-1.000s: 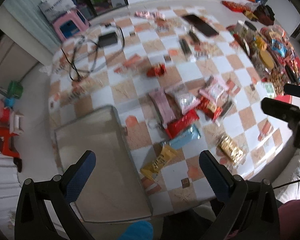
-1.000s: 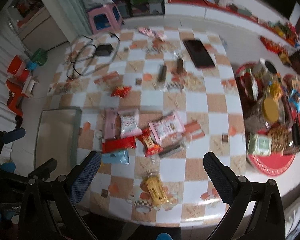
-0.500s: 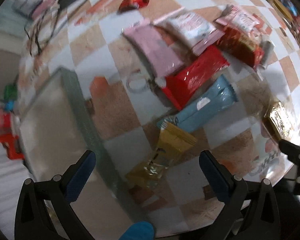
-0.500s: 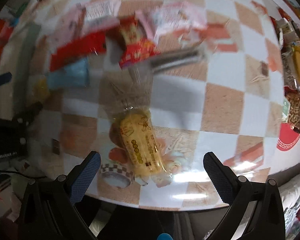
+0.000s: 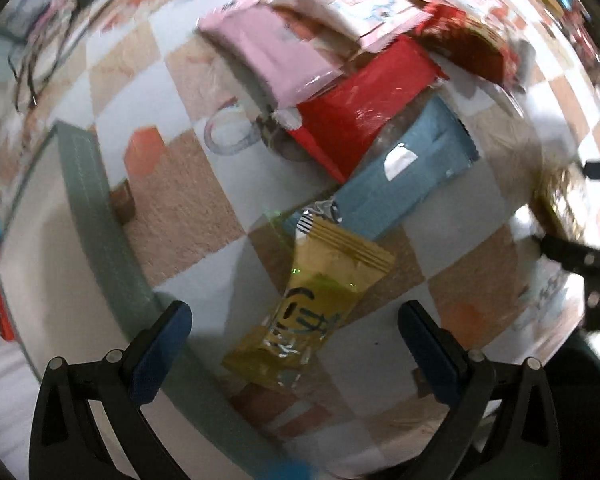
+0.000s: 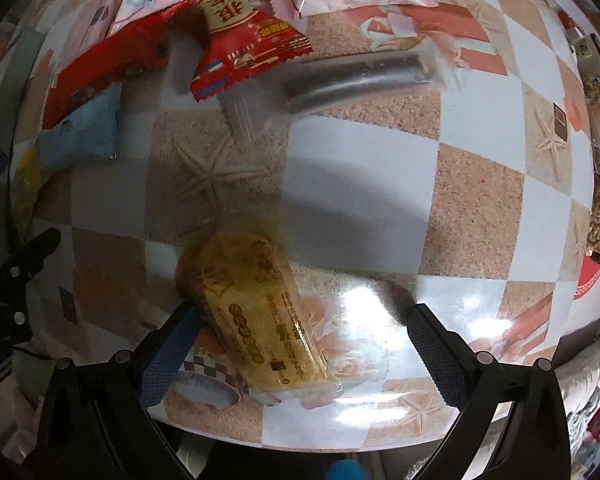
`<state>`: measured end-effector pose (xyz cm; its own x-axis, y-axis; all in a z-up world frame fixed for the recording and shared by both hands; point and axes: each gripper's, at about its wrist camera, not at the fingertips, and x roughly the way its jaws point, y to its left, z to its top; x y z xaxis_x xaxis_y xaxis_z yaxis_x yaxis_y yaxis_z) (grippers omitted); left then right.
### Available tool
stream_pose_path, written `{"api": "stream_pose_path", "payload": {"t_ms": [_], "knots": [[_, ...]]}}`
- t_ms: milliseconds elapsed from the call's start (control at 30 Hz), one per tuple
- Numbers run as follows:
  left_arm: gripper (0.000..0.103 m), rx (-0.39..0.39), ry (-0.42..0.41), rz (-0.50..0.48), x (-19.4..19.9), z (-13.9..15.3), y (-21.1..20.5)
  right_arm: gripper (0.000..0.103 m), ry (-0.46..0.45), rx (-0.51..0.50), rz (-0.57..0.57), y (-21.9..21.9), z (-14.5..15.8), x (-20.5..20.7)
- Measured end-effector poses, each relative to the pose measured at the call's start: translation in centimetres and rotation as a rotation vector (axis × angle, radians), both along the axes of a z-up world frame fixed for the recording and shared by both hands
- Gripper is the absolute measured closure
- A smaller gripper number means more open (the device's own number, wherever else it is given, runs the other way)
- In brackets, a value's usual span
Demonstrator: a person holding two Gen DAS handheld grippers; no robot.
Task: Organize snacks
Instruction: 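Grasp the clear yellow bread bag with right gripper while left grasps gold packet, then carry the bread bag and gold packet with both grippers over the grey tray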
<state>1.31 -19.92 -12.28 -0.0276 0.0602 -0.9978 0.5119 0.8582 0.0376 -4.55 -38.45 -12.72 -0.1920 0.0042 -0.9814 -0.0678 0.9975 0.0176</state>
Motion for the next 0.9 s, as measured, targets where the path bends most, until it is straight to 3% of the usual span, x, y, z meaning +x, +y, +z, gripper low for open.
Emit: {"api": "stream_pose_path", "payload": {"t_ms": [100, 133, 200, 267, 300, 333, 467, 633, 867, 900], "knots": [[0.002, -0.007, 0.016, 0.033, -0.3, -0.1, 0.6, 0.0, 0.03, -0.002, 0.001, -0.2, -0.2, -0.3], [0.01, -0.018, 0.018, 0.033, -0.6, 0.1, 0.7, 0.0, 0.049, -0.006, -0.004, -0.2, -0.3, 0.2], [0.028, -0.051, 0.02, 0.037, -1.4, 0.8, 0.7, 0.008, 0.048, -0.007, -0.014, 0.0, -0.2, 0.8], [0.069, -0.067, 0.01, 0.035, -2.2, 1.4, 0.6, 0.035, 0.02, -0.003, 0.003, 0.4, 0.6, 0.8], [0.079, -0.071, 0.013, 0.042, -2.6, 1.6, 0.6, 0.044, 0.005, -0.002, 0.017, 0.7, 1.2, 0.5], [0.079, -0.073, 0.022, 0.056, -3.0, 1.6, 0.6, 0.066, -0.007, -0.002, 0.029, 0.9, 1.6, 0.4], [0.079, -0.094, 0.016, 0.108, -3.7, 2.4, 1.3, 0.066, -0.006, 0.042, -0.002, 0.2, 2.1, 0.0], [0.079, -0.177, -0.02, 0.163, -3.9, 6.0, 2.8, 0.066, -0.047, 0.123, -0.038, -0.2, 4.1, 0.0], [0.079, -0.237, -0.093, 0.238, -4.0, 10.2, 6.7, 0.066, -0.101, 0.195, 0.007, 1.9, 6.8, 1.7], [0.079, -0.239, -0.098, 0.252, -2.6, 10.9, 6.8, 0.066, -0.107, 0.203, 0.016, 2.3, 7.1, 1.8]]}}
